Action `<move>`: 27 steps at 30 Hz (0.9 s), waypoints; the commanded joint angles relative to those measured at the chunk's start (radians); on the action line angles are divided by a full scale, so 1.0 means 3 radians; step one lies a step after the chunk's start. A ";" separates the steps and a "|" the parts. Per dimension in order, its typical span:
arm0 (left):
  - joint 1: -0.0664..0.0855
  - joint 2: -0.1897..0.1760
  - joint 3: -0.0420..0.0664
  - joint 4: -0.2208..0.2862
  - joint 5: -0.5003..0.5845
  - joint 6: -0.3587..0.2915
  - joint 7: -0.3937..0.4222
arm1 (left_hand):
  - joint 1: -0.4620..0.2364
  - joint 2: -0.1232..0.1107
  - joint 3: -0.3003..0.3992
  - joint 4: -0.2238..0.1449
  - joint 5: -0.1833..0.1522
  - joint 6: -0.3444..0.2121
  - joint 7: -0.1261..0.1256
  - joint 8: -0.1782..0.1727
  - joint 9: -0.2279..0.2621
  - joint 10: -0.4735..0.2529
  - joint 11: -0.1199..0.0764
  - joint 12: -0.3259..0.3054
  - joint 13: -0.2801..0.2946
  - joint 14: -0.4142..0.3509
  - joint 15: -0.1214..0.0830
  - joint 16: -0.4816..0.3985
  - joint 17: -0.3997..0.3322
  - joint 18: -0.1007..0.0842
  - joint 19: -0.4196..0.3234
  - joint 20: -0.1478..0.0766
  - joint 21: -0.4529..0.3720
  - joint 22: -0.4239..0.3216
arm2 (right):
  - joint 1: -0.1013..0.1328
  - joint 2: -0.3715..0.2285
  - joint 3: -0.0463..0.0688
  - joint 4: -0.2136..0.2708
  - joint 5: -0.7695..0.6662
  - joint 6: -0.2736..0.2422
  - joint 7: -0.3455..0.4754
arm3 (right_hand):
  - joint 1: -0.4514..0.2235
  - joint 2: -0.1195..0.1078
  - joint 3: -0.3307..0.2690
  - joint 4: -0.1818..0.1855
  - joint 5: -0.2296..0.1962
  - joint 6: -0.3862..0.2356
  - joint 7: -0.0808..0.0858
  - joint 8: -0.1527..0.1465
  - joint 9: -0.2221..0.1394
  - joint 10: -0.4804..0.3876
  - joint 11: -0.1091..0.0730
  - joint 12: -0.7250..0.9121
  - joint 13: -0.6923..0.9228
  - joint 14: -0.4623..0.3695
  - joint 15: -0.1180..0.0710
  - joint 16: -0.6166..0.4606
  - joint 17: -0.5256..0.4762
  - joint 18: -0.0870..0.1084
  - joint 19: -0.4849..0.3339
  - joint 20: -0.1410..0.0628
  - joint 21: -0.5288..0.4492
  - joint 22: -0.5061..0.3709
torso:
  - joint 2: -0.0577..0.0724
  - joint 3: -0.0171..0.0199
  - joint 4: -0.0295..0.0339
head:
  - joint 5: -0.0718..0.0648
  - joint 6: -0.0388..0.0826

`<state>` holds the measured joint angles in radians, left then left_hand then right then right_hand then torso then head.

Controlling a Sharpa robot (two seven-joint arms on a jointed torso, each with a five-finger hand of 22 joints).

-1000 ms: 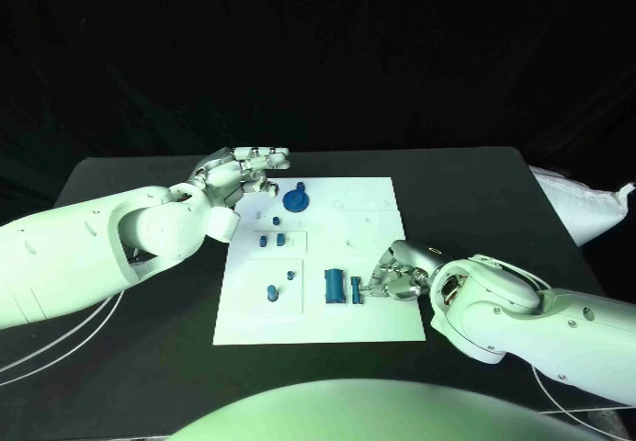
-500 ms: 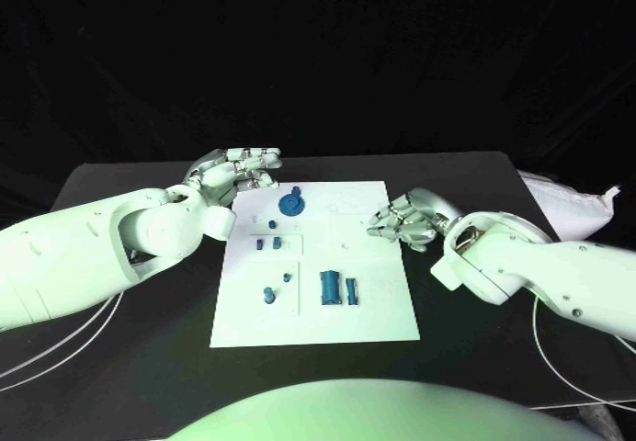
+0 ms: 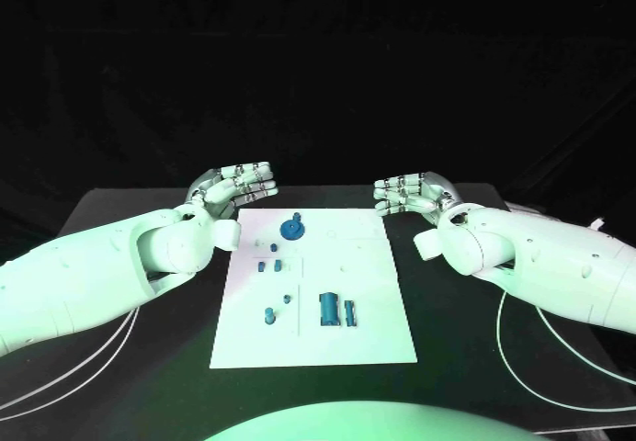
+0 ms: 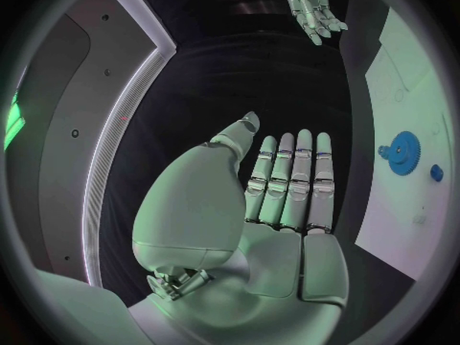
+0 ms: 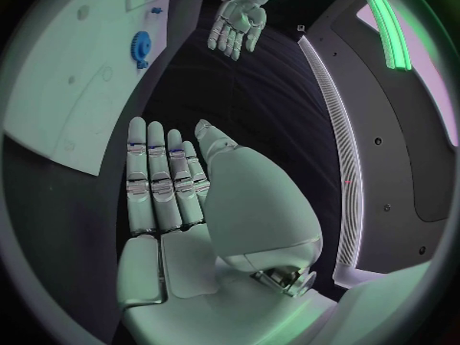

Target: Assemble the parts on the task board

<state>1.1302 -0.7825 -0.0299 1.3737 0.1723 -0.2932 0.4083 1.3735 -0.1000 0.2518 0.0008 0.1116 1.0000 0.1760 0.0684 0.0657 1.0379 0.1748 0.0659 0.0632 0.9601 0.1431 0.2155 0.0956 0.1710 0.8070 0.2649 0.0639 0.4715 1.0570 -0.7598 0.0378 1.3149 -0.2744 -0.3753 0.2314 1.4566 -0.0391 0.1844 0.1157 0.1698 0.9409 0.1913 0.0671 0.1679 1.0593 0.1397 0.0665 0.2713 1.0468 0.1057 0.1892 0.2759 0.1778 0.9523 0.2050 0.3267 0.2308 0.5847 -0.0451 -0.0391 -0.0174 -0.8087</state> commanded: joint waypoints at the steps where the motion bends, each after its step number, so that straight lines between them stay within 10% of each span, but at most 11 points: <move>1: -0.0010 0.0040 0.0002 -0.0040 0.0202 -0.0267 0.0244 | 0.0011 0.0044 -0.0042 -0.0002 0.0010 -0.0022 0.0012 -0.0013 -0.0003 -0.0031 0.0003 -0.0006 -0.0002 0.0012 0.0029 -0.0079 -0.0034 0.0046 -0.0043 0.0010 -0.0006 -0.0086 | 0.0002 0.0072 0.0001 -0.0128 0.0467 0.0315 0.0393 | -0.0059 0.0002 0.0043 -0.0043 -0.0009 -0.0013 -0.0007 -0.0015 -0.0066 0.0014 0.0022 -0.0010 -0.0194 0.0037 0.0033 -0.0146 -0.0160 0.0027 0.0052 0.0038 -0.0170 -0.0129 | -0.0038 -0.0001 0.0005 | 0.0008 0.0096; 2: -0.0006 0.0021 0.0000 -0.0023 0.0032 -0.0053 0.0034 | -0.1362 0.0333 -0.0268 -0.0003 -0.0112 -0.1005 -0.0171 -0.0228 -0.0219 -0.1044 -0.0170 -0.0220 -0.0211 -0.0952 -0.0135 -0.0260 -0.0319 -0.0171 -0.0820 -0.0254 -0.0213 -0.0520 | 0.0002 0.0042 0.0000 -0.0072 0.0104 0.0044 0.0073 | -0.1468 0.0130 -0.0158 -0.0142 -0.0170 -0.0941 -0.0191 -0.0224 -0.0207 -0.1052 -0.0132 -0.0222 -0.0386 -0.1025 -0.0084 -0.0275 -0.0371 -0.0178 -0.0925 -0.0180 -0.0427 -0.0307 | -0.0009 -0.0002 0.0000 | 0.0002 0.0028; 6: -0.0020 0.0020 0.0005 0.0013 0.0000 -0.0136 0.0052 | -0.1794 0.0333 -0.0358 -0.0003 -0.0372 -0.1324 -0.0220 -0.0228 -0.0219 -0.1380 -0.0226 -0.0220 -0.0211 -0.1251 -0.0171 -0.0334 -0.0319 -0.0171 -0.1084 -0.0339 -0.0213 -0.0674 | 0.0000 0.0035 -0.0008 -0.0016 0.0153 -0.0039 0.0127 | -0.1958 0.0130 -0.0216 -0.0386 -0.0227 -0.1245 -0.0256 -0.0224 -0.0270 -0.1383 -0.0169 -0.0222 -0.0499 -0.1346 -0.0116 -0.0351 -0.0479 -0.0182 -0.1209 -0.0247 -0.0552 -0.0398 | -0.0017 0.0008 0.0008 | 0.0006 0.0069; 7: -0.0026 0.0020 0.0008 0.0029 -0.0014 -0.0172 0.0060 | -0.1910 0.0333 -0.0377 -0.0003 -0.0372 -0.1409 -0.0237 -0.0228 -0.0219 -0.1465 -0.0239 -0.0220 -0.0211 -0.1332 -0.0183 -0.0349 -0.0319 -0.0194 -0.1151 -0.0362 -0.0213 -0.0712 | -0.0001 0.0032 -0.0011 0.0009 0.0175 -0.0075 0.0151 | -0.2071 0.0130 -0.0230 -0.0386 -0.0240 -0.1319 -0.0271 -0.0224 -0.0281 -0.1467 -0.0181 -0.0222 -0.0515 -0.1430 -0.0352 -0.0363 -0.0497 -0.0216 -0.1286 -0.0264 -0.0574 -0.0412 | -0.0021 0.0012 0.0012 | 0.0007 0.0087; 11: -0.0064 0.0018 0.0022 0.0126 -0.0101 -0.0391 0.0108 | -0.2303 0.0333 -0.0444 -0.0003 -0.0372 -0.1692 -0.0289 -0.0228 -0.0219 -0.1759 -0.0291 -0.0220 -0.0211 -0.1607 -0.0227 -0.0404 -0.0319 -0.0244 -0.1378 -0.0440 -0.0213 -0.0839 | -0.0005 0.0015 -0.0031 0.0158 0.0306 -0.0294 0.0294 | -0.2481 0.0130 -0.0290 -0.0386 -0.0288 -0.1587 -0.0324 -0.0224 -0.0323 -0.1772 -0.0223 -0.0222 -0.0573 -0.1733 -0.0352 -0.0631 -0.0560 -0.0249 -0.1564 -0.0326 -0.0649 -0.0465 | -0.0041 0.0037 0.0033 | 0.0016 0.0197; 12: -0.0076 0.0018 0.0027 0.0157 -0.0129 -0.0462 0.0124 | -0.2402 0.0333 -0.0462 -0.0003 -0.0372 -0.1763 -0.0302 -0.0228 -0.0219 -0.1834 -0.0304 -0.0220 -0.0211 -0.1677 -0.0238 -0.0416 -0.0319 -0.0244 -0.1436 -0.0459 -0.0213 -0.0871 | -0.0006 0.0009 -0.0038 0.0205 0.0348 -0.0365 0.0340 | -0.2584 0.0130 -0.0305 -0.0386 -0.0300 -0.1654 -0.0338 -0.0224 -0.0560 -0.1849 -0.0466 -0.0222 -0.0587 -0.1810 -0.0352 -0.0631 -0.0575 -0.0271 -0.1635 -0.0342 -0.0669 -0.0478 | -0.0048 0.0045 0.0040 | 0.0019 0.0232; 13: -0.0088 0.0017 0.0031 0.0190 -0.0159 -0.0537 0.0140 | -0.2487 0.0333 -0.0476 -0.0003 -0.0372 -0.1825 -0.0313 -0.0228 -0.0219 -0.1898 -0.0315 -0.0220 -0.0211 -0.1737 -0.0477 -0.0429 -0.0319 -0.0244 -0.1485 -0.0475 -0.0213 -0.0898 | -0.0007 0.0003 -0.0045 0.0257 0.0393 -0.0440 0.0390 | -0.2673 0.0130 -0.0315 -0.0386 -0.0310 -0.1712 -0.0350 -0.0224 -0.0560 -0.1915 -0.0466 -0.0222 -0.0600 -0.1876 -0.0352 -0.0631 -0.0589 -0.0271 -0.1695 -0.0355 -0.0685 -0.0490 | -0.0055 0.0053 0.0047 | 0.0022 0.0270; 17: -0.0159 0.0014 0.0058 0.0374 -0.0323 -0.0954 0.0232 | -0.2808 0.0333 -0.0532 -0.0003 -0.0372 -0.2058 -0.0587 -0.0228 -0.0219 -0.2137 -0.0583 -0.0220 -0.0211 -0.1961 -0.0477 -0.0473 -0.0319 -0.0279 -0.1670 -0.0538 -0.0213 -0.1002 | -0.0015 -0.0029 -0.0081 0.0525 0.0629 -0.0836 0.0648 | -0.3008 0.0130 -0.0352 -0.0386 -0.0566 -0.1932 -0.0395 -0.0224 -0.0560 -0.2163 -0.0466 -0.0222 -0.0646 -0.2125 -0.0352 -0.0631 -0.0640 -0.0306 -0.1923 -0.0406 -0.0748 -0.0533 | -0.0092 0.0098 0.0086 | 0.0039 0.0466; 24: -0.0241 0.0010 0.0090 0.0587 -0.0514 -0.1437 0.0339 | -0.3237 0.0333 -0.0602 -0.0003 -0.0372 -0.2366 -0.0587 -0.0228 -0.0219 -0.2457 -0.0583 -0.0220 -0.0211 -0.2261 -0.0477 -0.0718 -0.0319 -0.0334 -0.1917 -0.0623 -0.0213 -0.1140 | -0.0022 -0.0061 -0.0118 0.0795 0.0866 -0.1234 0.0909 | -0.3457 0.0130 -0.0615 -0.0386 -0.0566 -0.2224 -0.0638 -0.0224 -0.0560 -0.2499 -0.0466 -0.0222 -0.0904 -0.2456 -0.0352 -0.0631 -0.0920 -0.0342 -0.2226 -0.0683 -0.0831 -0.0769 | -0.0128 0.0142 0.0123 | 0.0055 0.0659; 25: -0.0248 0.0009 0.0092 0.0605 -0.0531 -0.1479 0.0348 | -0.3290 0.0333 -0.0839 -0.0003 -0.0372 -0.2404 -0.0587 -0.0228 -0.0219 -0.2498 -0.0583 -0.0220 -0.0211 -0.2299 -0.0477 -0.0718 -0.0319 -0.0570 -0.1949 -0.0632 -0.0213 -0.1157 | -0.0023 -0.0063 -0.0121 0.0815 0.0883 -0.1263 0.0928 | -0.3515 0.0130 -0.0615 -0.0386 -0.0566 -0.2262 -0.0638 -0.0224 -0.0560 -0.2540 -0.0466 -0.0222 -0.0904 -0.2499 -0.0352 -0.0631 -0.0920 -0.0348 -0.2265 -0.0683 -0.0841 -0.0769 | -0.0131 0.0145 0.0126 | 0.0056 0.0673; 27: -0.0259 0.0009 0.0097 0.0633 -0.0556 -0.1542 0.0362 | -0.3394 0.0333 -0.0839 -0.0003 -0.0372 -0.2480 -0.0587 -0.0228 -0.0219 -0.2575 -0.0583 -0.0220 -0.0211 -0.2372 -0.0477 -0.0718 -0.0319 -0.0570 -0.2007 -0.0883 -0.0213 -0.1191 | -0.0023 -0.0066 -0.0125 0.0842 0.0907 -0.1303 0.0954 | -0.3621 0.0130 -0.0615 -0.0386 -0.0566 -0.2331 -0.0638 -0.0224 -0.0560 -0.2618 -0.0466 -0.0222 -0.0904 -0.2577 -0.0352 -0.0631 -0.0920 -0.0593 -0.2336 -0.0683 -0.1089 -0.0769 | -0.0134 0.0149 0.0129 | 0.0057 0.0691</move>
<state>1.0536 -0.7803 -0.0026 1.5557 0.0631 -0.6523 0.4700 0.4817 -0.0011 0.0675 0.0001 0.0064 0.3467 0.0203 0.0066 0.0024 0.3597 0.0188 0.0057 0.0022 0.3364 0.0099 0.0256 0.0023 0.0607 0.2781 0.0892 0.0061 0.1552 1.0508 -0.7788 0.0007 1.5606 -0.0560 -0.6817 0.4430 0.5019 -0.0004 0.0308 0.0023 0.0191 0.3271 0.0249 0.0071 0.0081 0.3714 0.0081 0.0066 0.0293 0.3712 0.0035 0.0097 0.0404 0.0677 0.3404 0.0400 0.0853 0.0212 0.5489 -0.0058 -0.0050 -0.0010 -0.6133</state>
